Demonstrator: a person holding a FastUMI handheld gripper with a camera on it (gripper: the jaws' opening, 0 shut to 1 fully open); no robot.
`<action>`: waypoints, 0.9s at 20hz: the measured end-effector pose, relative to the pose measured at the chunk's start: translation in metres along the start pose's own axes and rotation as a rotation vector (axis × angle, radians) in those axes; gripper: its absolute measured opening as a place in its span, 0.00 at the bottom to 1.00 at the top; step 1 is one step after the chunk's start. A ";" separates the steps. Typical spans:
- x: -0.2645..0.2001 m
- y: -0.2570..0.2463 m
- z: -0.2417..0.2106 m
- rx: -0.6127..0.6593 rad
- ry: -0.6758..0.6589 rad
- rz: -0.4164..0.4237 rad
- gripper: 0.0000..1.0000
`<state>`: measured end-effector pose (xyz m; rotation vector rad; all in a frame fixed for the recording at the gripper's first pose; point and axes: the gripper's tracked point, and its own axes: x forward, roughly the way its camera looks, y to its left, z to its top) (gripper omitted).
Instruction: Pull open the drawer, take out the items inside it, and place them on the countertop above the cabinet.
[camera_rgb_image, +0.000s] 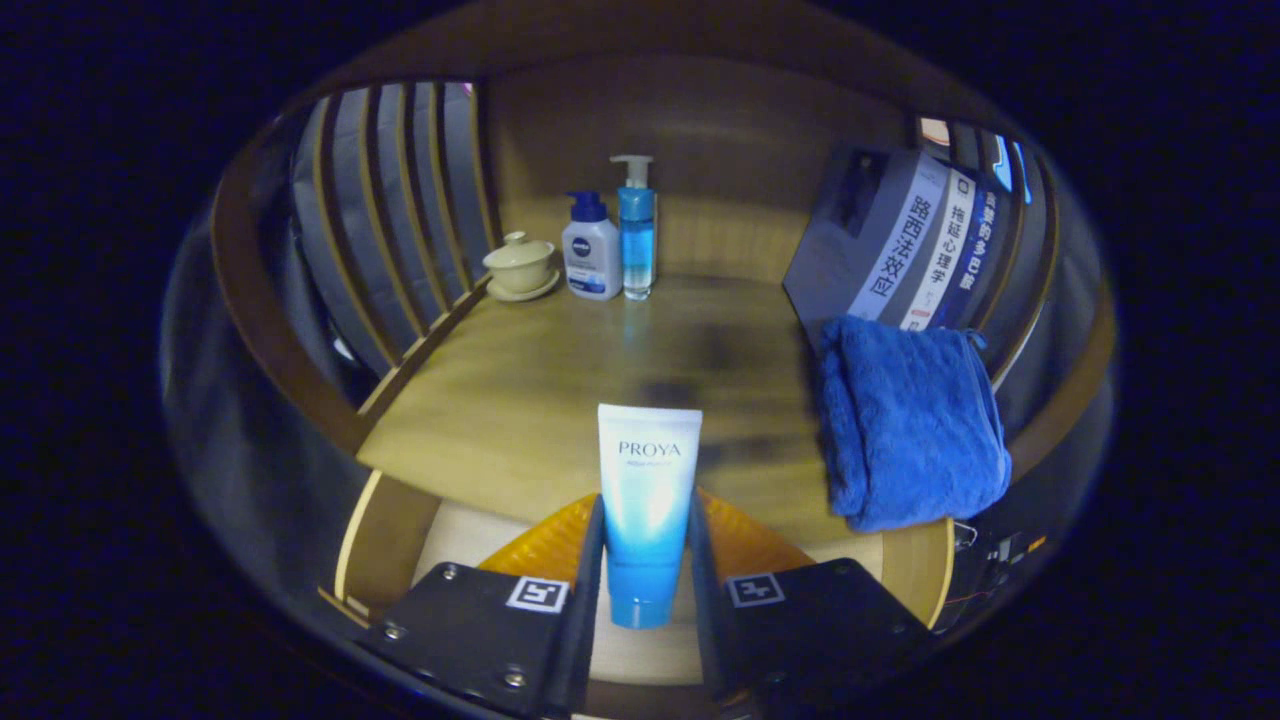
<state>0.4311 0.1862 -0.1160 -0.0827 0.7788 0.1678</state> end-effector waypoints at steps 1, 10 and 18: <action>0.010 -0.001 0.004 0.007 -0.003 -0.009 0.43; 0.064 -0.013 0.016 0.047 -0.029 -0.071 0.43; 0.026 0.000 0.036 0.026 -0.190 -0.020 0.88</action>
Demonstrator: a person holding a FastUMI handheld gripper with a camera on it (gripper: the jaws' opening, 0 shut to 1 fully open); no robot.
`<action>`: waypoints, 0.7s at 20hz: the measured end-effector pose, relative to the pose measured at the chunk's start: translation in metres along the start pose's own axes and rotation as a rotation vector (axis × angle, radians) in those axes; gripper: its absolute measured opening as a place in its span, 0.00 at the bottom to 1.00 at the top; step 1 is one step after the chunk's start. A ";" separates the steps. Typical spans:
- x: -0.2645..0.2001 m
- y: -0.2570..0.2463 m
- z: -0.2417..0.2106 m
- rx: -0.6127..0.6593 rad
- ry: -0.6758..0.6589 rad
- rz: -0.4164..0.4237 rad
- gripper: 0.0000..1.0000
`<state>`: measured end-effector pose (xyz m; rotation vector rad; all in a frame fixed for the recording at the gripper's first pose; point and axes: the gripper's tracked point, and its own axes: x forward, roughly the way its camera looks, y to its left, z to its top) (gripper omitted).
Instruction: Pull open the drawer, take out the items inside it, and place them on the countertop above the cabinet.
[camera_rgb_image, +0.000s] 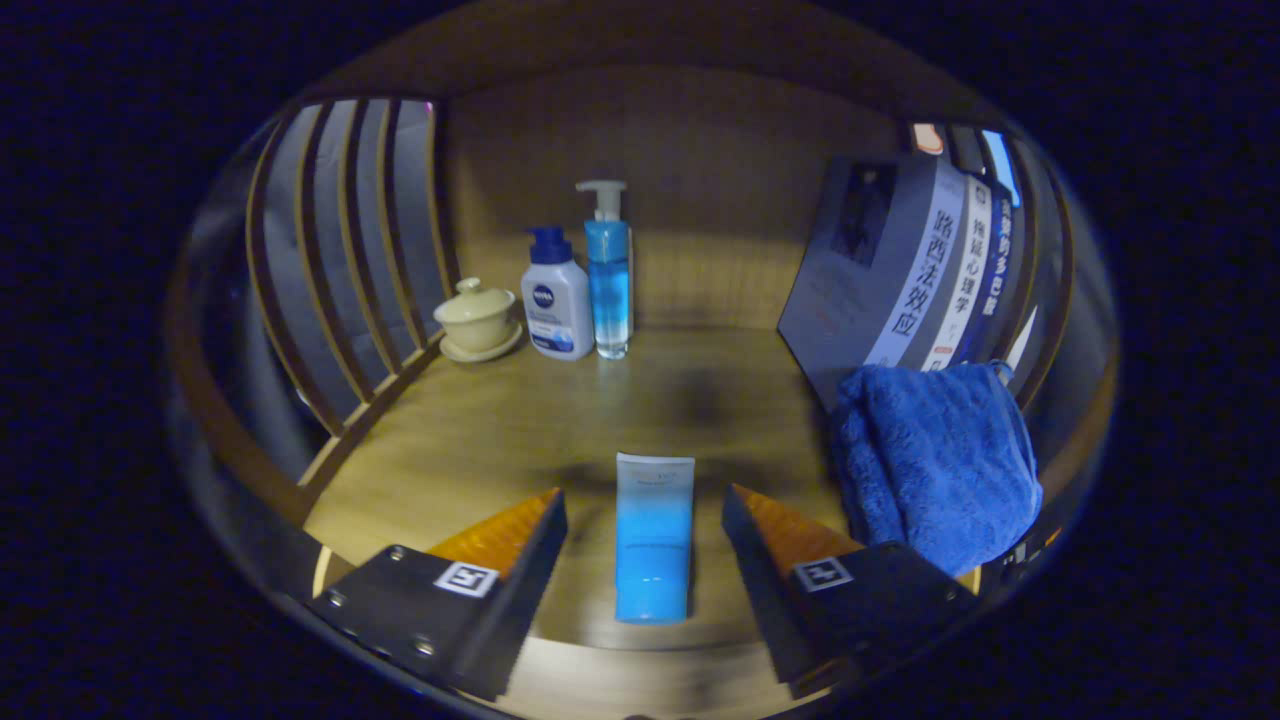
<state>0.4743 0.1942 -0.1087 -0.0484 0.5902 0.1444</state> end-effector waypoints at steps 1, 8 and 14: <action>-0.017 0.000 0.005 -0.012 -0.029 0.002 1.00; -0.159 0.009 0.003 -0.014 -0.259 0.065 1.00; -0.235 0.001 -0.053 0.054 -0.386 0.044 1.00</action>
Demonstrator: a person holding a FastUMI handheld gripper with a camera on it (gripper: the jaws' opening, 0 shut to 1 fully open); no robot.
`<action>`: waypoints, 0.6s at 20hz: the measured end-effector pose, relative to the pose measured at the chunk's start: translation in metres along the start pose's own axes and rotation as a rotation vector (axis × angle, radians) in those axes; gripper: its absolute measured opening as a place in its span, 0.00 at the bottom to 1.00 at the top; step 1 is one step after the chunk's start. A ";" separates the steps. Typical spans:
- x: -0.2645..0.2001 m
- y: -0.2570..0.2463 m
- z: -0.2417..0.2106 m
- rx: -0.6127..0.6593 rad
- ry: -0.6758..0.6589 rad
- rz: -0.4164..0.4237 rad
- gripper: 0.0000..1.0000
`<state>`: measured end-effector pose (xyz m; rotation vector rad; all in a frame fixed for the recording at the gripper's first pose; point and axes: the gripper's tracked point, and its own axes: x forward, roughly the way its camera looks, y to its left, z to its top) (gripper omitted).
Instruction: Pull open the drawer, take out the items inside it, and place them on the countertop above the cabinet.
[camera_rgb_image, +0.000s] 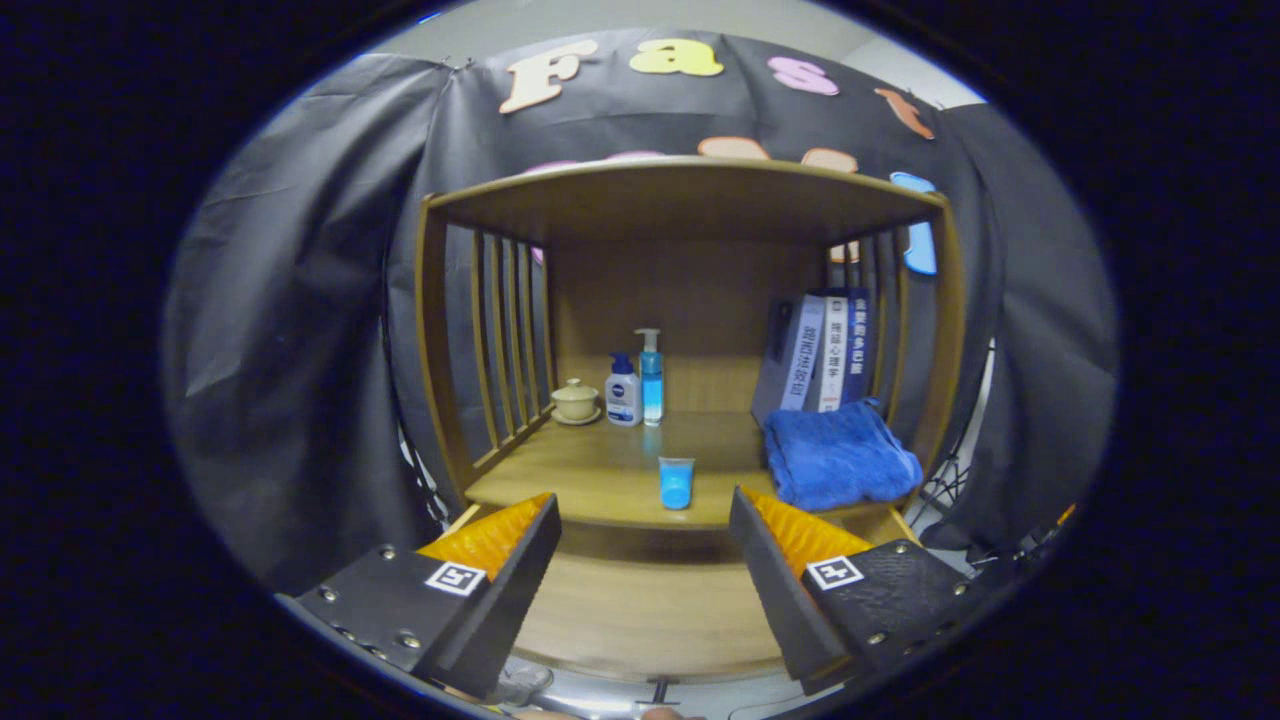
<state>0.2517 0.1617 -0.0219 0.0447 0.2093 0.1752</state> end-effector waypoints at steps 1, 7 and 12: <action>-0.011 -0.002 -0.011 0.012 -0.011 -0.011 1.00; -0.044 -0.031 -0.085 0.000 0.000 -0.133 1.00; -0.050 -0.036 -0.134 0.032 0.060 -0.154 1.00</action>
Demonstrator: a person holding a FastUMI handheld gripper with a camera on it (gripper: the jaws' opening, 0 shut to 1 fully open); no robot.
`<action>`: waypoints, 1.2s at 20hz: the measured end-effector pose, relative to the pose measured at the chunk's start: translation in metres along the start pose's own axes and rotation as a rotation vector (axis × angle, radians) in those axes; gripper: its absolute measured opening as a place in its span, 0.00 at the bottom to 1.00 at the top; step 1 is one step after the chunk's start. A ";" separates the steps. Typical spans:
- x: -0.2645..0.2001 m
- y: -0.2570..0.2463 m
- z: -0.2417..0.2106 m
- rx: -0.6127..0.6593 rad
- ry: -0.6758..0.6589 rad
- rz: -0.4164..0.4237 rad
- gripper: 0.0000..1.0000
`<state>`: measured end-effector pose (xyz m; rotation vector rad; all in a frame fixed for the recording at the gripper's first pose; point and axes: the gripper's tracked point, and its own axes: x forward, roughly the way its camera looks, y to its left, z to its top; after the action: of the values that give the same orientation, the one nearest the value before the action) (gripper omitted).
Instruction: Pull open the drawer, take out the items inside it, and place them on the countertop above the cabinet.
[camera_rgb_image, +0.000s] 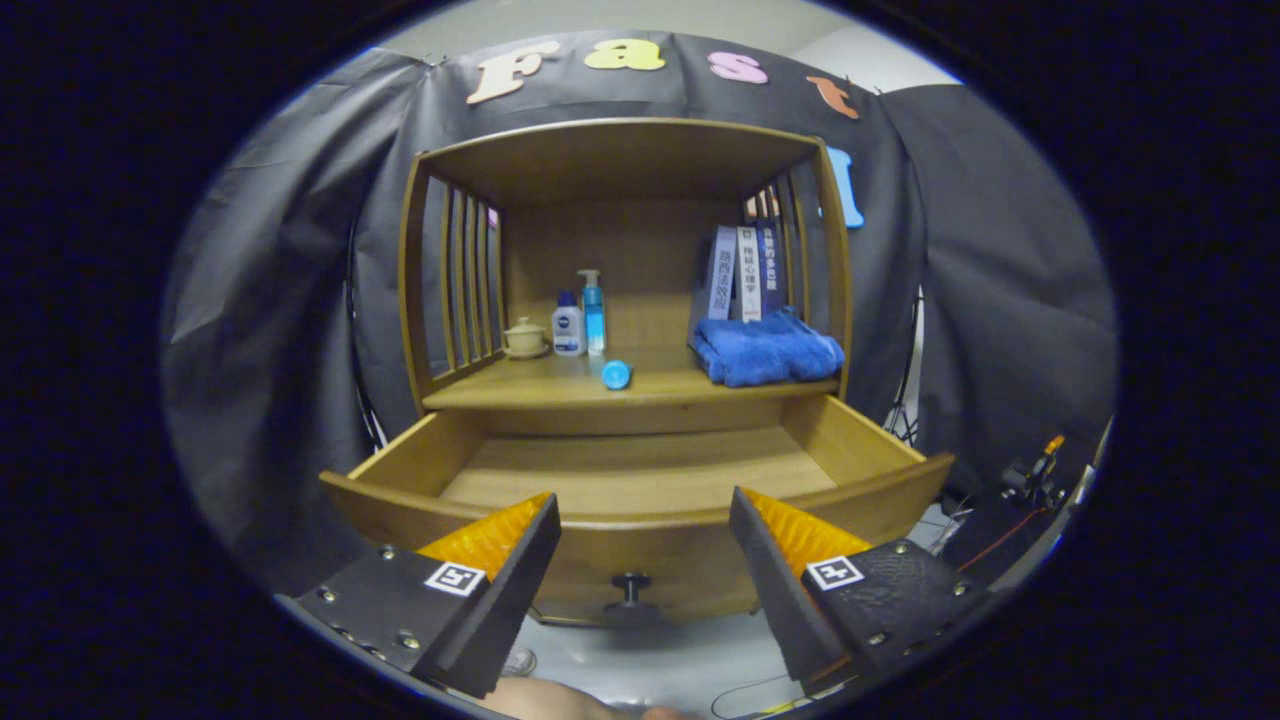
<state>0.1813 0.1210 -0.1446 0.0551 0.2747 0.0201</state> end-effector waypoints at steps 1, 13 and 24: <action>0.000 0.000 -0.006 0.001 0.007 0.001 1.00; 0.020 0.016 -0.033 -0.053 0.033 0.000 1.00; 0.041 0.014 -0.020 -0.082 0.007 0.019 1.00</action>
<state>0.2150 0.1375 -0.1745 -0.0238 0.2799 0.0507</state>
